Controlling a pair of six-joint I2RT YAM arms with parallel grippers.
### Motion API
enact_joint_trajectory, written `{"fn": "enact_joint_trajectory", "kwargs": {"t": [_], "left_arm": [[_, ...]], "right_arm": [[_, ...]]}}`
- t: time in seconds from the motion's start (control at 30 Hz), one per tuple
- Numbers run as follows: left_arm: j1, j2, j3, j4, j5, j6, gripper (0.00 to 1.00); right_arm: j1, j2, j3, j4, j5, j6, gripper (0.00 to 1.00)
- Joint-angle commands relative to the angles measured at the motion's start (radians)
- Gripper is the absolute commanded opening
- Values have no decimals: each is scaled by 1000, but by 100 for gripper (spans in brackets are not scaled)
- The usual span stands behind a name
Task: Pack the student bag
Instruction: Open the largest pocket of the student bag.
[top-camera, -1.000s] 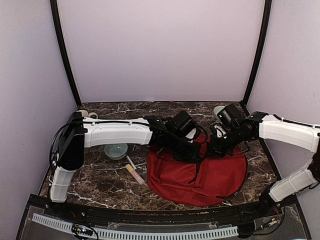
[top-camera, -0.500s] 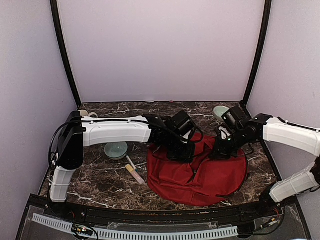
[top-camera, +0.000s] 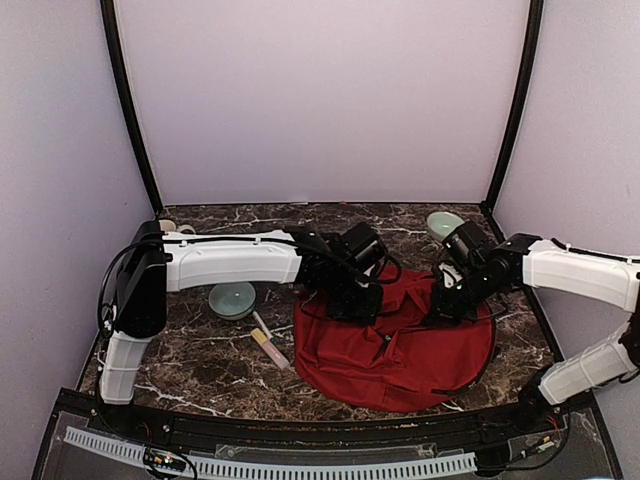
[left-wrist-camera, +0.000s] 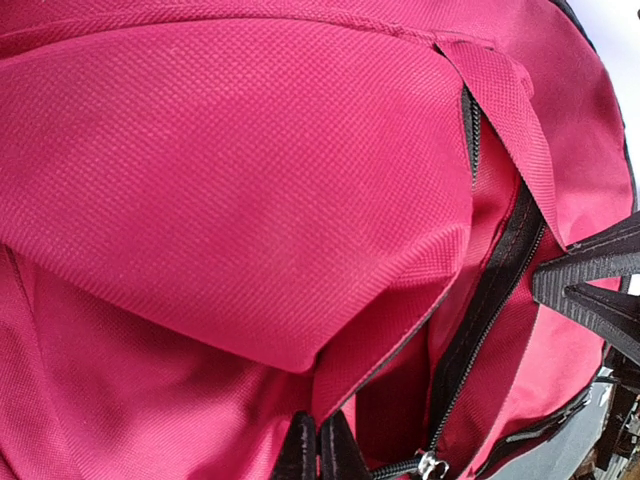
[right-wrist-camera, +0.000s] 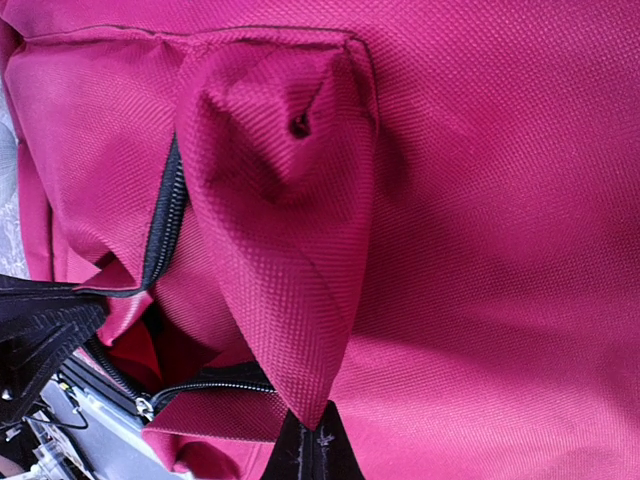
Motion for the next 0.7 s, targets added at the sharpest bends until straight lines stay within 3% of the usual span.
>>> {"fn": "enact_joint_trajectory", "kwargs": {"t": [0.0,0.17,0.4,0.67], "left_arm": [[7,-72,5,-83,-42,22,0],[5,-96,4,-108,-58,55,0],[1,-120,6,-148,-117,96,11],[1,-133,45,-192,-124,106,39]], "right_arm": [[-5,16,34,-14,22,-29,1],[-5,16,52,-17,-13,-54,4],[-4,35,80,-25,-58,-91,11],[-4,36,120,-41,-65,-126,13]]}}
